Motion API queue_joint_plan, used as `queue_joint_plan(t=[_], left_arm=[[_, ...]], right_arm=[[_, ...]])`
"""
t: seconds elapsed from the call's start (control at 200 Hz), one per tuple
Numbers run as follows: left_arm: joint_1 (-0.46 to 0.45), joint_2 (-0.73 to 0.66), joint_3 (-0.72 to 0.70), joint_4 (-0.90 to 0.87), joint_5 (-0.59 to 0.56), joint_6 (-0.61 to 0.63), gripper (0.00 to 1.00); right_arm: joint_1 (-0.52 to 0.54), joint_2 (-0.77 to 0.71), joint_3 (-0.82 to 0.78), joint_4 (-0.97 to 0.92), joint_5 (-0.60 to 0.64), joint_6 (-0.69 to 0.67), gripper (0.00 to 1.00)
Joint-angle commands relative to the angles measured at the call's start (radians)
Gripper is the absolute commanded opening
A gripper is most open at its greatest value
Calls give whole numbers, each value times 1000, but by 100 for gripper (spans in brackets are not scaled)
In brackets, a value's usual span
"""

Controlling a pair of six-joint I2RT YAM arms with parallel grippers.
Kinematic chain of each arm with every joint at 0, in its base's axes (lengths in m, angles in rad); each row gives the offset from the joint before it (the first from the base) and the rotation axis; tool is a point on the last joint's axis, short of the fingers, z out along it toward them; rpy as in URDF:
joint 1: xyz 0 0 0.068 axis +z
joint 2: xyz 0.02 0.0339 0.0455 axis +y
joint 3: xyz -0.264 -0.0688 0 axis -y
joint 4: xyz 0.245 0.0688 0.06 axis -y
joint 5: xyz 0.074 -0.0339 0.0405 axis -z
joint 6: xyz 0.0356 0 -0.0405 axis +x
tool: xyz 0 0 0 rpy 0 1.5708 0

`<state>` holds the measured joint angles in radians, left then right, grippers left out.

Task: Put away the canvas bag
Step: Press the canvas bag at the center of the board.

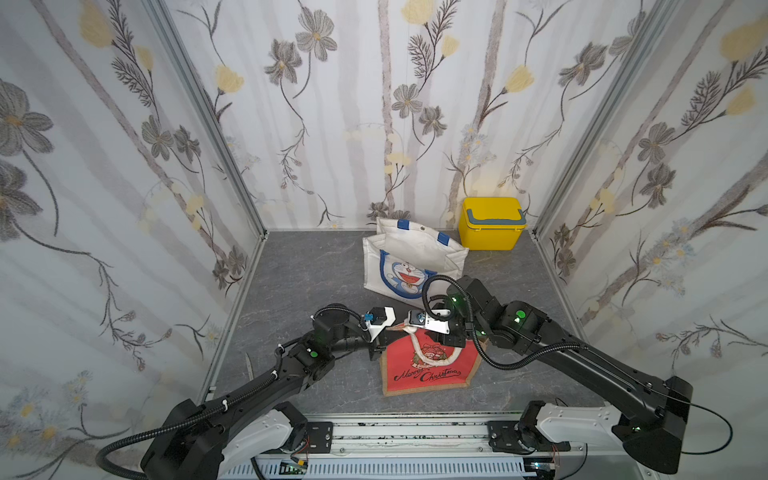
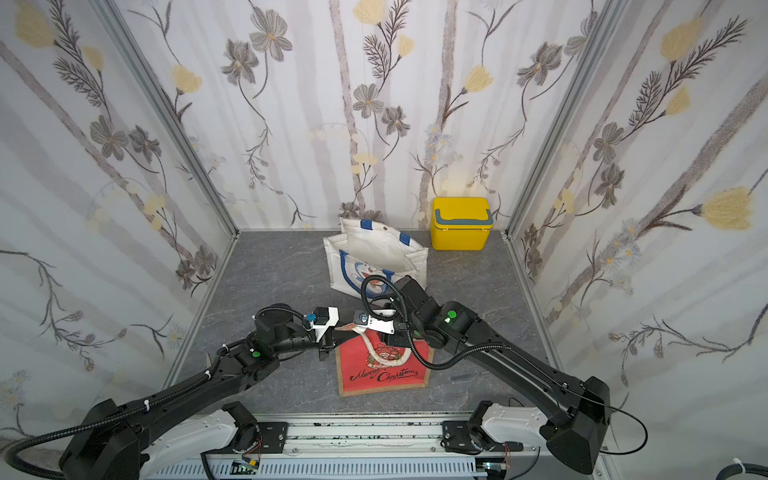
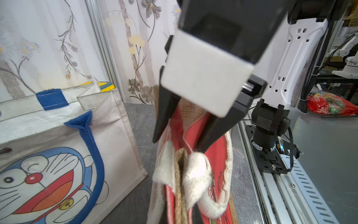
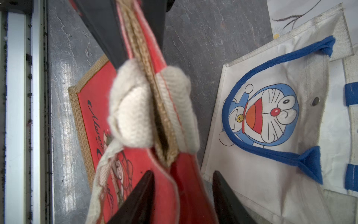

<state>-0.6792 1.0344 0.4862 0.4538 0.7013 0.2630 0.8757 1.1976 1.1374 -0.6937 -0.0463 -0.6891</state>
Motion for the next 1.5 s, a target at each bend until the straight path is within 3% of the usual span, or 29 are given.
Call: queue_joint_plan(t=[0.0,0.17,0.195,0.26,0.36,0.44,0.545,0.675,0.71,0.749,0.844,0.899,0.934,0.984,1.084,1.229,1.424,1.494], left_arm=[[3,-10,-6,26,-44,24,0],[4,-19,-13,30,-93,9,1],[3,-20,-13,32,-112,2,11],[4,-28,-10,30,-155,-15,51],[1,-34,21,-8,-155,-32,86],[-6,-21,38,-15,-134,-30,99],[-13,17,60,-34,-145,-22,100],[-28,61,105,-108,-135,8,100],[-31,73,119,-130,-130,14,95],[-31,85,133,-151,-128,15,81],[-31,104,150,-182,-119,28,34],[-31,99,145,-182,-130,31,11],[-31,92,142,-182,-136,34,4],[-31,79,134,-177,-147,35,0],[-31,63,131,-179,-157,28,0],[-31,55,126,-178,-174,-8,0],[-31,39,107,-156,-194,-53,0],[-31,30,104,-146,-204,-69,0]], right_arm=[[-8,-5,-7,-91,72,15,37],[-13,16,1,-99,28,16,15],[-14,18,1,-99,16,18,13],[-18,20,1,-91,2,20,7],[-21,27,1,-75,-40,26,0],[-21,26,7,-50,-80,33,0],[-21,20,4,-14,-119,43,0],[-22,22,-6,0,-122,43,0],[-24,19,-13,8,-124,43,0],[-26,13,-22,23,-129,42,0],[-26,-9,-54,78,-135,44,2],[-27,-24,-73,111,-124,56,14],[-27,-35,-82,123,-115,63,25],[-26,-52,-96,137,-90,74,44],[-27,-104,-121,171,-23,116,57],[-27,-251,-185,292,107,296,99],[-27,-480,-300,354,260,573,100],[-28,-567,-358,382,258,637,100]])
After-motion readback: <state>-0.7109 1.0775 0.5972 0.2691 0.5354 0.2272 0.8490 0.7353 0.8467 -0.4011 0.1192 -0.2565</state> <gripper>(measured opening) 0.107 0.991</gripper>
